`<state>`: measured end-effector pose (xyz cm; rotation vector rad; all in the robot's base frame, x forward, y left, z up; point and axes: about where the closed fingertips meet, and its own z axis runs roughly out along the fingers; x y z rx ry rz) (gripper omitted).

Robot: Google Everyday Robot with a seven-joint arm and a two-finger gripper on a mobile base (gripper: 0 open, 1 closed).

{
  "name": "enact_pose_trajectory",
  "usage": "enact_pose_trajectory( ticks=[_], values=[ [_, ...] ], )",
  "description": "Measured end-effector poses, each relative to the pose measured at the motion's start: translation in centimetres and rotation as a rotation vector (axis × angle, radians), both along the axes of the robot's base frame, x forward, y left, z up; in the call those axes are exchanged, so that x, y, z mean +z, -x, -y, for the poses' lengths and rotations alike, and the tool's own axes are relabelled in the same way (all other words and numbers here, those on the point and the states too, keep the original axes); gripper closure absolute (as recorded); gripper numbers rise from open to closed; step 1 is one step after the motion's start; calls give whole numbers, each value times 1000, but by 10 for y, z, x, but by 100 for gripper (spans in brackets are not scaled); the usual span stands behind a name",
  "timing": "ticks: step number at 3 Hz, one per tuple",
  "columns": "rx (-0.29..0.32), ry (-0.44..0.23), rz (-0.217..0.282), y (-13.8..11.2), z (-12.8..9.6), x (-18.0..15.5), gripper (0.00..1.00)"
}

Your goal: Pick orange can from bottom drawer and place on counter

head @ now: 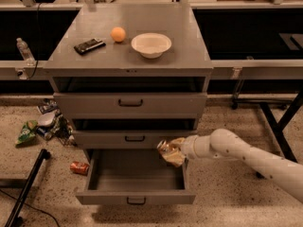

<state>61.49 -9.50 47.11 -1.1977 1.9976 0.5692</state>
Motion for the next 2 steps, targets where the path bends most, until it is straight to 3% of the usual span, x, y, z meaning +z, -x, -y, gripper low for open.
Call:
enact_pose_trajectory(
  ticks=[1, 2],
  values=[
    [77, -45, 184, 9, -8, 88, 100],
    [118, -96, 285, 17, -15, 171, 100]
  ],
)
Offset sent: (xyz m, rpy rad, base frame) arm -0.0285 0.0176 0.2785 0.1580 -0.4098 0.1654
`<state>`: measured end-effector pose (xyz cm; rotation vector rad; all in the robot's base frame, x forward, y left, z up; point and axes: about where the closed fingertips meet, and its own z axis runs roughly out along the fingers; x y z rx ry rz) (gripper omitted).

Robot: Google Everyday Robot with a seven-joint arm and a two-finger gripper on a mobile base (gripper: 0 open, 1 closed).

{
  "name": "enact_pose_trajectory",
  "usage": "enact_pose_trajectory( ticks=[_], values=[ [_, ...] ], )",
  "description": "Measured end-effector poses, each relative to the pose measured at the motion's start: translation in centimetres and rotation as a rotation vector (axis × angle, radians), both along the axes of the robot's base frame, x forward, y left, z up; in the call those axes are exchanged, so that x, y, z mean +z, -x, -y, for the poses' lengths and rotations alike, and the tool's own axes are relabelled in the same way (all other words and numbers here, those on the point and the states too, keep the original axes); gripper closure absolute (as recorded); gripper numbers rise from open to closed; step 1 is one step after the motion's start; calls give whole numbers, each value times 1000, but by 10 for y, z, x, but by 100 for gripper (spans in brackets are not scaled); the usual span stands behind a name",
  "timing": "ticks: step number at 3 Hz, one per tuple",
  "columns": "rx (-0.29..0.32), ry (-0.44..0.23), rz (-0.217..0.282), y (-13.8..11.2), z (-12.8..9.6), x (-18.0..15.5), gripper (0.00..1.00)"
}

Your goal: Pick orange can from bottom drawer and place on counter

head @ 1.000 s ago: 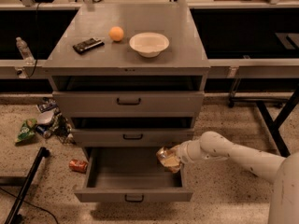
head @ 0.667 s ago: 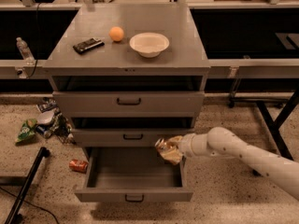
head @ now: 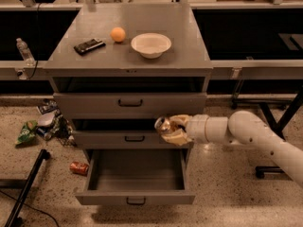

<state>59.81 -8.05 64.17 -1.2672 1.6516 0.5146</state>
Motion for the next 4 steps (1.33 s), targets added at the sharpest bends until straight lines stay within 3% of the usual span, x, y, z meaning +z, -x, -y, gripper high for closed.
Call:
enact_pose_trajectory(
  ticks=[2, 3, 4],
  values=[
    [8, -168, 95, 2, 9, 148, 100],
    [-21, -173, 194, -5, 29, 205, 100],
    [-23, -173, 201, -6, 30, 208, 100]
  ],
)
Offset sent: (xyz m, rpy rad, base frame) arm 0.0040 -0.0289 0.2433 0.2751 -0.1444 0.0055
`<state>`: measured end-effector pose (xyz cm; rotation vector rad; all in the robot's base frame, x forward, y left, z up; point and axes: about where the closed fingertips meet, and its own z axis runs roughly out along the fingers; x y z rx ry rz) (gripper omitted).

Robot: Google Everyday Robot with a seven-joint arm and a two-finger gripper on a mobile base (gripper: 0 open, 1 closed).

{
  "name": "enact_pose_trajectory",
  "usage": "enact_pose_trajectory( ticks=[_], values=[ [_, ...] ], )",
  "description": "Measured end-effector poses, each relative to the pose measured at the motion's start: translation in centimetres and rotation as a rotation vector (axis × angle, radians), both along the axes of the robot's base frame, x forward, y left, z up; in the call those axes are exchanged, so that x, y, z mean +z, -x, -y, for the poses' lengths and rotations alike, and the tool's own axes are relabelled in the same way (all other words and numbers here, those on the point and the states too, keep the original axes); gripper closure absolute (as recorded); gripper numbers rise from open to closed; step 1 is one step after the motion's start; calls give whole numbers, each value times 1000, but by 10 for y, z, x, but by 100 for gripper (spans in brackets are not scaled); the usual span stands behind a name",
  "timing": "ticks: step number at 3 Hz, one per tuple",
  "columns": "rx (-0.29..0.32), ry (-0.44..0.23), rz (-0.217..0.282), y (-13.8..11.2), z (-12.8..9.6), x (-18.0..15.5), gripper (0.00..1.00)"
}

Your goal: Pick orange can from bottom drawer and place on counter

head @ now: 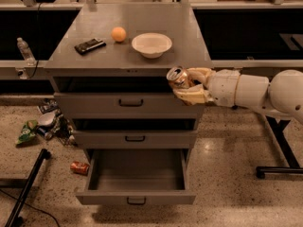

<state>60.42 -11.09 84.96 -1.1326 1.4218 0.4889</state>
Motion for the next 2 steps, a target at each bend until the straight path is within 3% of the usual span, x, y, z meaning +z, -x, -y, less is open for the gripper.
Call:
enact_pose_trajectory(
  ticks=[1, 2],
  values=[
    [-35, -50, 59, -28, -5, 26, 100],
    [-82, -156, 122, -70, -14, 62, 100]
  ],
)
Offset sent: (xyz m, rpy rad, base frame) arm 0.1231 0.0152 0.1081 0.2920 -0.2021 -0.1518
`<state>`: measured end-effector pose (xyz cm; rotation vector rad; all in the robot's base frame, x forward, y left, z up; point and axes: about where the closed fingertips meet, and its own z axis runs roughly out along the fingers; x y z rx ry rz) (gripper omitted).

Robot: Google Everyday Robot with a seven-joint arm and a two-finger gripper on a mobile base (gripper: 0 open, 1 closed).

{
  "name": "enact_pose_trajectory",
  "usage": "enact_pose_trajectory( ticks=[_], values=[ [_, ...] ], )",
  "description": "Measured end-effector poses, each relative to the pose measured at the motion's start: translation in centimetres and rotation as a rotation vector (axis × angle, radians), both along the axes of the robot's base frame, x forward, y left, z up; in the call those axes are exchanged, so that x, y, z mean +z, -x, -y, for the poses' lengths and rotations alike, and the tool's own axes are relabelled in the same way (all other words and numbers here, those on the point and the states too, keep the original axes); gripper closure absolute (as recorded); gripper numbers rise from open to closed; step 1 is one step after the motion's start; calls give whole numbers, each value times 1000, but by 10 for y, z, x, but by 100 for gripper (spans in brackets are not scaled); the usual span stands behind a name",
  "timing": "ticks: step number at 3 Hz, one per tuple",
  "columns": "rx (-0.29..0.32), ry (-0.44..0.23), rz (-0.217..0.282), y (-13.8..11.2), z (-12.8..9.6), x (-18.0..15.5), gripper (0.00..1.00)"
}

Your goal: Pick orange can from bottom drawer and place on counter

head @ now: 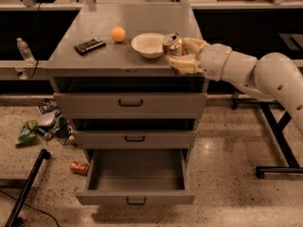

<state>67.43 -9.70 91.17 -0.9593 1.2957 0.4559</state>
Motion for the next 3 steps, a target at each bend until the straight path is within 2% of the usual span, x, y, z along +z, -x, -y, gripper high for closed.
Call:
enact_pose_trajectory(
  ticks=[1, 2, 3],
  values=[
    [-49, -78, 32, -31, 1, 22, 100],
    [-134, -179, 36, -60, 18, 24, 100],
    [-170, -220, 44, -75, 27, 24, 100]
  ],
)
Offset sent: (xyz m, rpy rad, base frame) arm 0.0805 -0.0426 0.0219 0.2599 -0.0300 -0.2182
